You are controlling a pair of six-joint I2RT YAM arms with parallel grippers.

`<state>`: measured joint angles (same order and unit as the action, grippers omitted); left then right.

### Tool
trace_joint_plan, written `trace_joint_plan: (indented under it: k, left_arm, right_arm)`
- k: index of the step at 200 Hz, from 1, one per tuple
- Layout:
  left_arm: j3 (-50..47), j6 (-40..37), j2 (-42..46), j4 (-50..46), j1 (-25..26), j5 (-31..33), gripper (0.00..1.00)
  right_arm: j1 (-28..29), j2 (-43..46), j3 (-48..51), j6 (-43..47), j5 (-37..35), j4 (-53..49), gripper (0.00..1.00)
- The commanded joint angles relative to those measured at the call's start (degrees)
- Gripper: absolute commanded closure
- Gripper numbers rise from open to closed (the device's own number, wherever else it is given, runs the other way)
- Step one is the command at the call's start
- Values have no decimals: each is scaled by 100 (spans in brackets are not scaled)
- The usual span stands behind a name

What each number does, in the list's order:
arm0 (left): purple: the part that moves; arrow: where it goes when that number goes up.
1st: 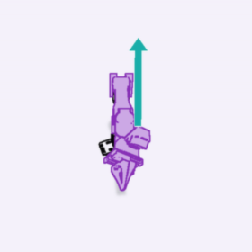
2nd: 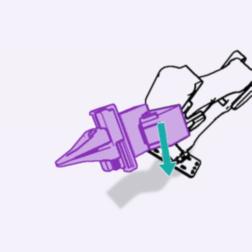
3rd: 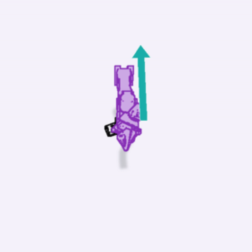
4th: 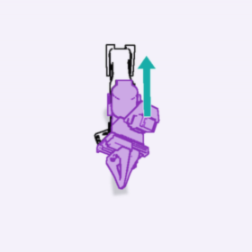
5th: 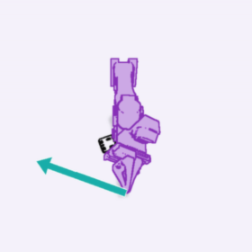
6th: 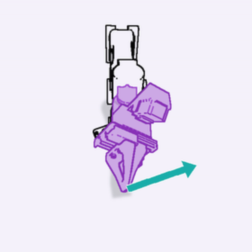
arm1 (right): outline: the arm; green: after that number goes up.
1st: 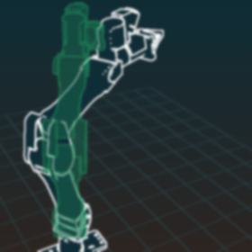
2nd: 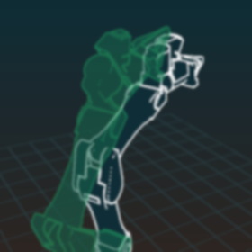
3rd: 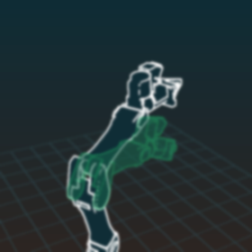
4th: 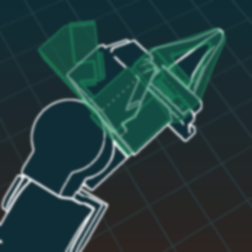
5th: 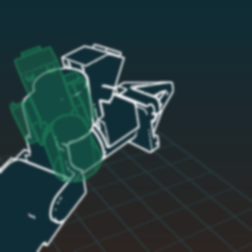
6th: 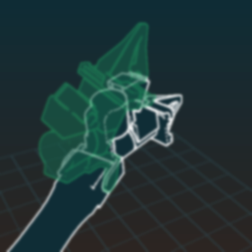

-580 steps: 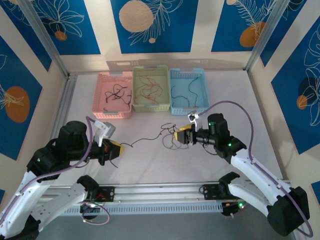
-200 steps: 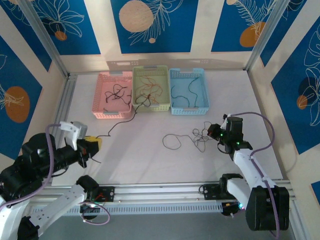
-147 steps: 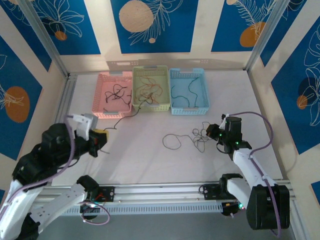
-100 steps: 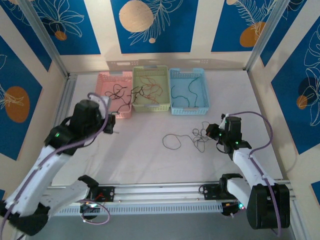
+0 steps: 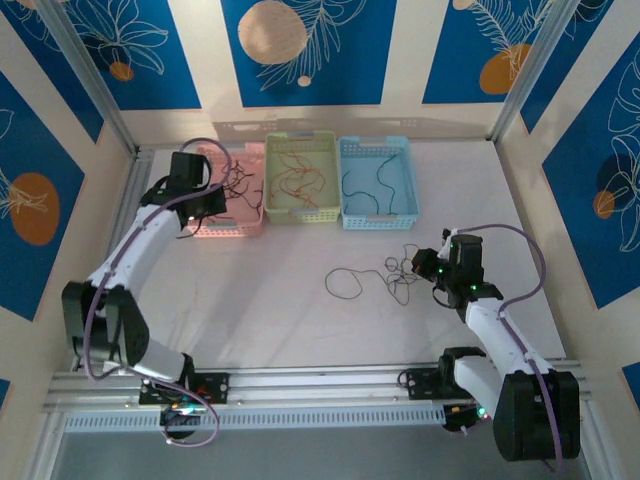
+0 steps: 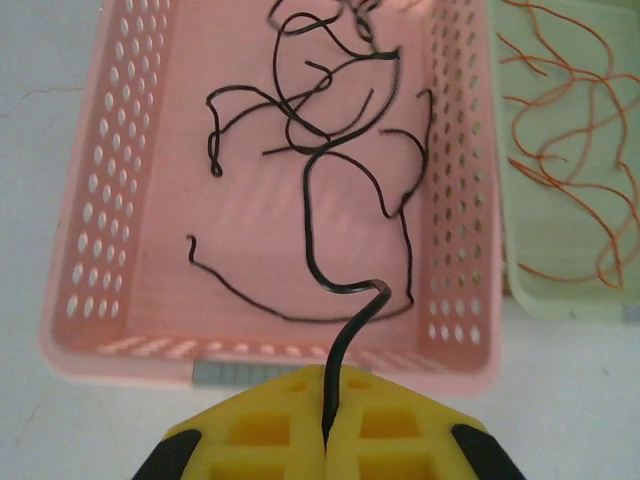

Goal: Untangle the cables

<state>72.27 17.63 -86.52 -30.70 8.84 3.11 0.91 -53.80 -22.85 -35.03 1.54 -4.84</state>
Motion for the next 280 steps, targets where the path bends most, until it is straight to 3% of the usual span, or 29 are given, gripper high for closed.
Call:
trace_joint_plan:
  k: [1,36,80,137,157,195,249,280]
  left_arm:
    - [369,48,-511,388,-129,196,100]
    - [377,303,-958,674,-126,273,100]
    - [349,391,-1224,756,-76,-180,65]
    - [562,-45,-1056,10,-237,525,36]
    - [594,-60,-951,-140,-367,492,35]
    - [733,-96,-1003,-299,-359,-842,35]
    - [1217,-265,-1859,-725,-309,-1102,37]
    - [1608,-345,-2500,-950,-235,-890,39]
  right_arm:
    - [31,52,54,-34,97,71,100]
    - [32,44,57,-33,104,86,100]
    - [33,-30,27,-34,118,105,100]
    - [22,-42,19,-31,110,80,100]
    - [23,-43,20,-31,118,89,100]
    - [30,-38,27,-22,142,105,100]
    - [46,-40,22,-13,145,123,100]
    - [44,-60,18,-14,154,120,100]
